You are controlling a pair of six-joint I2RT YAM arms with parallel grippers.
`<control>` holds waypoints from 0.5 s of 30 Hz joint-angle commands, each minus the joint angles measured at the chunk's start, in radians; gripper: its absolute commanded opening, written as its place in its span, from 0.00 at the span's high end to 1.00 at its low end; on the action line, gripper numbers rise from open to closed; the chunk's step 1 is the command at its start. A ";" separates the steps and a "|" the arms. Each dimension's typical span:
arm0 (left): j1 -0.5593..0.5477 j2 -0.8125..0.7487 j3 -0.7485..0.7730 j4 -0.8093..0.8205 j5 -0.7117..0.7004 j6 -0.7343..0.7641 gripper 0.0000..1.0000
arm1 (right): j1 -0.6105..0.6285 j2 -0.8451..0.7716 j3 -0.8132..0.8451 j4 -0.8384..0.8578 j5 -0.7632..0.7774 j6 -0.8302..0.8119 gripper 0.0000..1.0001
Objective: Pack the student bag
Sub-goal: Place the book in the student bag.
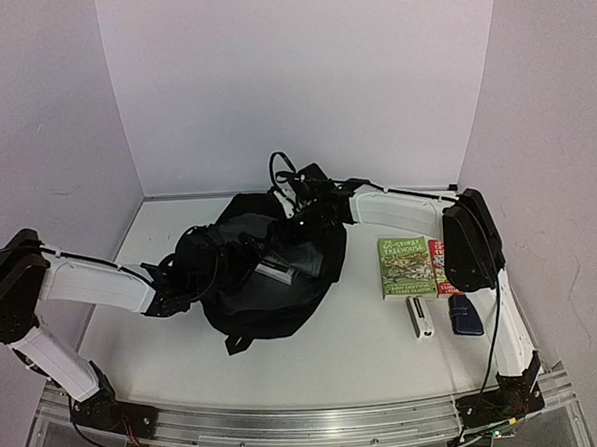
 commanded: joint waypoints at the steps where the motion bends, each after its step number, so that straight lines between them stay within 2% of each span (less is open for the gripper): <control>1: 0.005 -0.102 0.019 -0.227 -0.046 0.079 0.02 | -0.012 -0.078 -0.026 -0.006 0.004 -0.035 0.24; 9: 0.005 -0.128 0.194 -0.490 0.039 0.287 0.00 | -0.044 -0.362 -0.172 -0.094 -0.018 -0.108 0.02; 15: 0.004 -0.093 0.270 -0.514 0.132 0.421 0.00 | -0.164 -0.561 -0.349 -0.209 0.006 -0.152 0.02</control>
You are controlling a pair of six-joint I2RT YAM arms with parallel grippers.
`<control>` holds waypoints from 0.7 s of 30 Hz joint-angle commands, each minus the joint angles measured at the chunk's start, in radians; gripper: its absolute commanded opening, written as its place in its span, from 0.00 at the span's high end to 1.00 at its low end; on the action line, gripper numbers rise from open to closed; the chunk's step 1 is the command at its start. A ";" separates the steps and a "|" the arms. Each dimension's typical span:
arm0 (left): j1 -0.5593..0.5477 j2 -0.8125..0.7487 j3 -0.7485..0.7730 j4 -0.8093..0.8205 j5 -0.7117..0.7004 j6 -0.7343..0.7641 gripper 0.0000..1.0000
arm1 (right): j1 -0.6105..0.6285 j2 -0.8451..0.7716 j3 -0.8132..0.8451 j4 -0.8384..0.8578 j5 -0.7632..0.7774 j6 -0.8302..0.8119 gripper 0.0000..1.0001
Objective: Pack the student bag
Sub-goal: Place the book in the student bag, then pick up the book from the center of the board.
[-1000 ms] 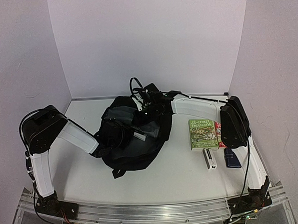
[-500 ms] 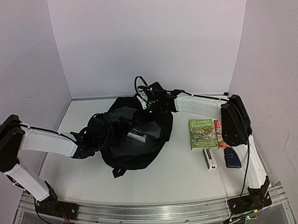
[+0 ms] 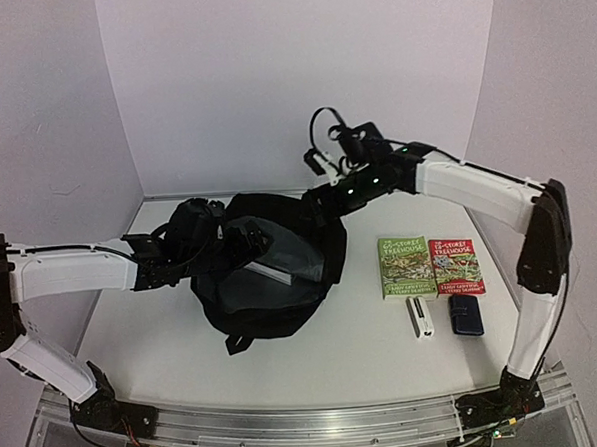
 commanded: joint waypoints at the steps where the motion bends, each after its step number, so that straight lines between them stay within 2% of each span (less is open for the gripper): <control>1: 0.000 0.015 0.080 -0.067 0.077 0.144 0.00 | -0.118 -0.163 -0.120 -0.113 0.032 -0.045 0.02; 10: -0.010 0.018 0.116 -0.076 0.082 0.177 0.00 | -0.384 -0.309 -0.418 -0.173 0.012 -0.021 0.08; 14: -0.018 0.028 0.140 -0.089 0.078 0.192 0.00 | -0.481 -0.297 -0.499 -0.171 0.000 -0.043 0.12; 21: -0.023 0.026 0.144 -0.090 0.067 0.180 0.00 | -0.556 -0.194 -0.514 -0.161 -0.024 -0.080 0.18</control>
